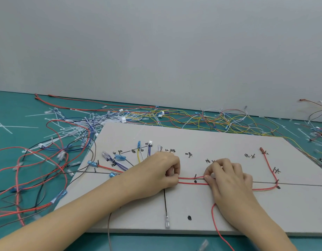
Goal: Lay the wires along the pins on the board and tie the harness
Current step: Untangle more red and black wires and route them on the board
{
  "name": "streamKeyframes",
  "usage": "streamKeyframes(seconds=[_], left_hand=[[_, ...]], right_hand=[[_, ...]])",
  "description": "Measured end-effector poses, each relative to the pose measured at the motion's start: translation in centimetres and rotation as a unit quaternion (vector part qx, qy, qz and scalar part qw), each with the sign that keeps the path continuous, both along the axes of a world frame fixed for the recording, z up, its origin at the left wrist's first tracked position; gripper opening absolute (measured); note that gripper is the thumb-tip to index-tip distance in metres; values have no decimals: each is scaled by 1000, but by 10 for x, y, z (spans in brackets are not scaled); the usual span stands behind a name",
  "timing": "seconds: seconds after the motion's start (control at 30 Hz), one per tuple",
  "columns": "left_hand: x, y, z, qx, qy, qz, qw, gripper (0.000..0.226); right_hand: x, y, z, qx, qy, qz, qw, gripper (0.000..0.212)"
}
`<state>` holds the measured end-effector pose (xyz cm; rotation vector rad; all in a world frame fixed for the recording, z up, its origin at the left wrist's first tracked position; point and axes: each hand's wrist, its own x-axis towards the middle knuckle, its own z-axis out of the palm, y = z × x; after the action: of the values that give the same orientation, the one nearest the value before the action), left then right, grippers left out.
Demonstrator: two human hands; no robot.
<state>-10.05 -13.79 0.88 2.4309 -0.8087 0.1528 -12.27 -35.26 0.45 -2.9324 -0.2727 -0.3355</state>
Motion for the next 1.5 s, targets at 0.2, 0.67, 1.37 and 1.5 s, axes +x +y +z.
streamKeyframes(seconds=[0.2,0.67,1.37,1.5], left_hand=[[-9,26,-3,-20,-9,11,1000,9],[5,75,-2,-43,-8,90,995,20],[13,-15,12,210,-162,-30,964,28],[14,-31,10,103,-87,-35,990,24]], right_hand=[[-3,25,-2,19,17,13,1000,7],[23,82,7,1,-21,88,996,19],[50,-22,50,399,293,12,869,7],[46,-33,54,394,342,24,853,10]])
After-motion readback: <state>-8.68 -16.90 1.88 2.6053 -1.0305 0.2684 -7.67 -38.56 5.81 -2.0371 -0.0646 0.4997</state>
